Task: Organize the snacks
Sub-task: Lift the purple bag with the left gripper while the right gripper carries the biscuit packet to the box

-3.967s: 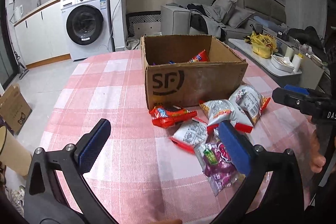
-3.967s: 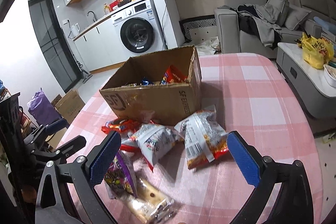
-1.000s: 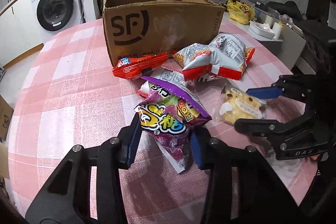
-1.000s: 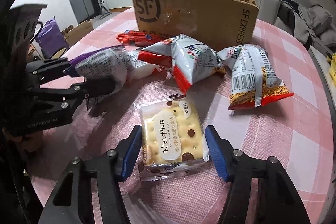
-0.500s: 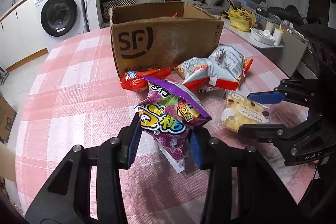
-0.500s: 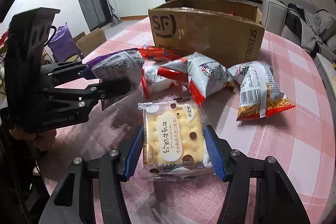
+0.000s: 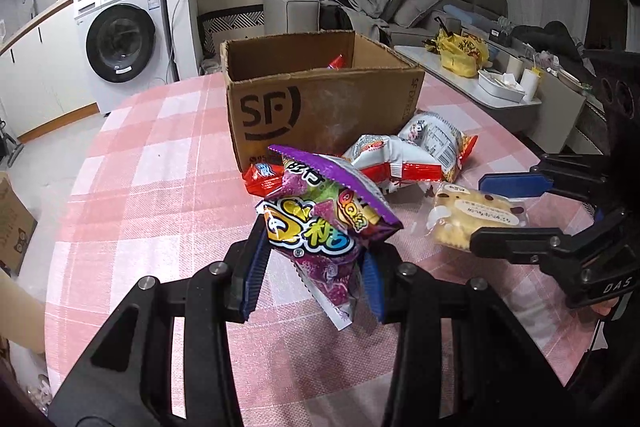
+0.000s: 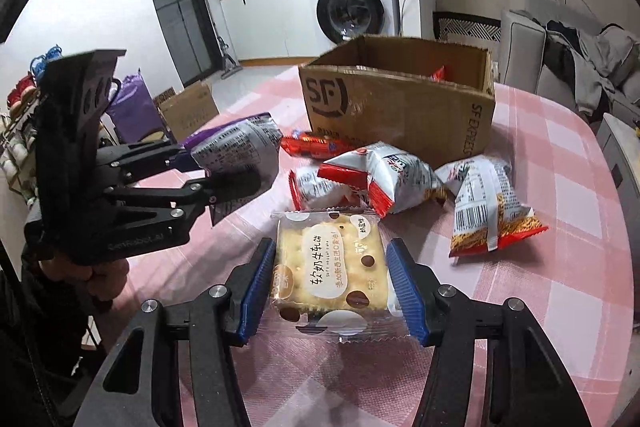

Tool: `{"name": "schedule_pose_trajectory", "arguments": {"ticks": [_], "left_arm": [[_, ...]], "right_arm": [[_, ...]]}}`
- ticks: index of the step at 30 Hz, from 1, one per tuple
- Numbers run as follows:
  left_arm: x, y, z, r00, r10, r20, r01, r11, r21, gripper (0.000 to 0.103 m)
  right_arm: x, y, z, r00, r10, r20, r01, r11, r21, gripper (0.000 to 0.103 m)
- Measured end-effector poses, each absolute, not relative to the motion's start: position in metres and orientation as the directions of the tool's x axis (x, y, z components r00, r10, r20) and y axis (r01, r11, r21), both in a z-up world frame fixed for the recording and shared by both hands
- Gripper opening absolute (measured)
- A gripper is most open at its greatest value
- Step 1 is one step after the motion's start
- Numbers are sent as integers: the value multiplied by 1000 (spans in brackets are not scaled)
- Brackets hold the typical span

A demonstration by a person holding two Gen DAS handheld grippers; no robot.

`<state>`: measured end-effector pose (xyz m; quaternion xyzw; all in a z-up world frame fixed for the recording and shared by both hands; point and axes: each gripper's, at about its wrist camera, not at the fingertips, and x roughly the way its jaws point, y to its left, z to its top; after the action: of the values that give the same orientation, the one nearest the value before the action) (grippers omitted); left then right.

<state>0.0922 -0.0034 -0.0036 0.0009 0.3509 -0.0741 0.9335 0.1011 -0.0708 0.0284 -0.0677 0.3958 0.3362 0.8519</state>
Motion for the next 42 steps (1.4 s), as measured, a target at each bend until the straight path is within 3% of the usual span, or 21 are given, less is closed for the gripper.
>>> {"name": "schedule_pose_trajectory", "arguments": {"ticks": [5, 7, 11, 15, 17, 19, 22, 26, 28, 42], "left_arm": [[89, -1, 2, 751, -133, -646, 129, 990, -54, 39], [87, -1, 4, 754, -130, -644, 125, 991, -54, 39], [86, -1, 4, 752, -130, -647, 122, 991, -58, 39], [84, -2, 6, 752, -128, -646, 124, 991, -52, 39], [83, -3, 5, 751, -127, -648, 123, 991, -52, 39], [84, -3, 5, 749, -127, -650, 124, 991, -51, 39], [85, -2, 3, 744, -127, -656, 124, 991, -51, 39], [85, -2, 3, 742, -127, -659, 124, 991, -52, 39], [86, -2, 3, 741, -127, -659, 123, 991, -52, 39], [80, 2, 15, 770, -125, -625, 113, 992, -59, 39]], "right_arm": [[99, -77, 38, 473, 548, -690, -627, 760, 173, 57], [100, -80, 42, 468, 568, -677, -627, 753, 198, 34], [103, -81, 41, 486, 536, -690, -611, 773, 170, 34], [107, -77, 28, 465, 477, -746, -603, 787, 127, 34], [108, -72, 18, 438, 445, -781, -609, 786, 106, 45], [109, -67, 10, 420, 424, -803, -610, 786, 96, 64], [110, -60, -2, 400, 399, -825, -616, 784, 81, 74], [112, -54, -23, 362, 356, -861, -616, 785, 65, 74], [109, -51, -26, 385, 332, -861, -625, 780, 22, 59], [87, -64, 32, 416, 532, -737, -693, 711, 122, 59]]}}
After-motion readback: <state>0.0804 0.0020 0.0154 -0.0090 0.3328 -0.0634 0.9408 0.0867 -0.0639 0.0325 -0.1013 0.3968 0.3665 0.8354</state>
